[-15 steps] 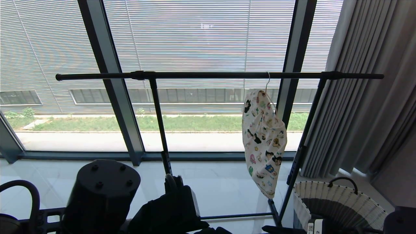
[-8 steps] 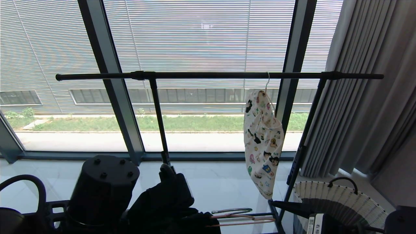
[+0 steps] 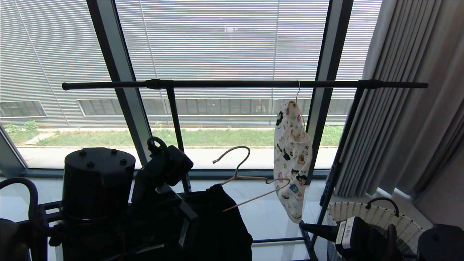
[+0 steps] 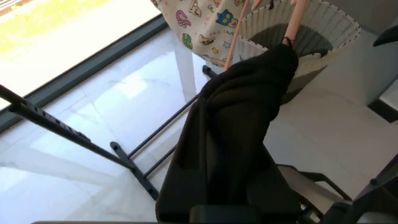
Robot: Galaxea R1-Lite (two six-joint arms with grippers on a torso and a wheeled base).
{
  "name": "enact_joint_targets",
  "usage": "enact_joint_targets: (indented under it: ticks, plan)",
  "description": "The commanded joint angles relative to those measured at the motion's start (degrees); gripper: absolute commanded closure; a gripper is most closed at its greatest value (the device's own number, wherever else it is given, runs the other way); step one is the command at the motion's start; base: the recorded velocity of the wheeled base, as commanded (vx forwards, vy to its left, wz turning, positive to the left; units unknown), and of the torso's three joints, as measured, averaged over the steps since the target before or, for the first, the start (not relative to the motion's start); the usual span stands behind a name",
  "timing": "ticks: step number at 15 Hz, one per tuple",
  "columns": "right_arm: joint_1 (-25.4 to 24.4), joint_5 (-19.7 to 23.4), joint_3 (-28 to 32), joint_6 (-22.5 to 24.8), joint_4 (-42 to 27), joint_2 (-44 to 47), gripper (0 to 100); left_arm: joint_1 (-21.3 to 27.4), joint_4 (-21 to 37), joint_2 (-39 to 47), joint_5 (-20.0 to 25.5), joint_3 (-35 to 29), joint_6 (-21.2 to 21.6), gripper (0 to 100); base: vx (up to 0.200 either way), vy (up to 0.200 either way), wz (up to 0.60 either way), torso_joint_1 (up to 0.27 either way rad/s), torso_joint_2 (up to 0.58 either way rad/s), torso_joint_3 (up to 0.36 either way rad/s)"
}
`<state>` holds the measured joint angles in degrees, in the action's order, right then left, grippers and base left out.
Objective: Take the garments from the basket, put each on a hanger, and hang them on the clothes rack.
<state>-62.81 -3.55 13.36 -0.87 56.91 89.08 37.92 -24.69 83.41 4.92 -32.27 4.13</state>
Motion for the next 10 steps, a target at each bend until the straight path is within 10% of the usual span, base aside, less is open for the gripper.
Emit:
enact_joint_targets:
  ticks: [1, 10]
  plan:
    - [0.93, -0.23, 3.6, -4.76, 0.05, 4.44, 0, 0.04, -0.1, -1.58, -0.09, -0.16, -0.09, 100, 0.0, 0.0, 0.0, 0.0, 0.0, 0.0]
    - [6.12, -6.74, 15.91, -16.27, 0.05, 22.46, 0, 2.07, -0.1, -5.54, 0.08, -0.51, 0.26, 100, 0.0, 0.0, 0.0, 0.0, 0.0, 0.0]
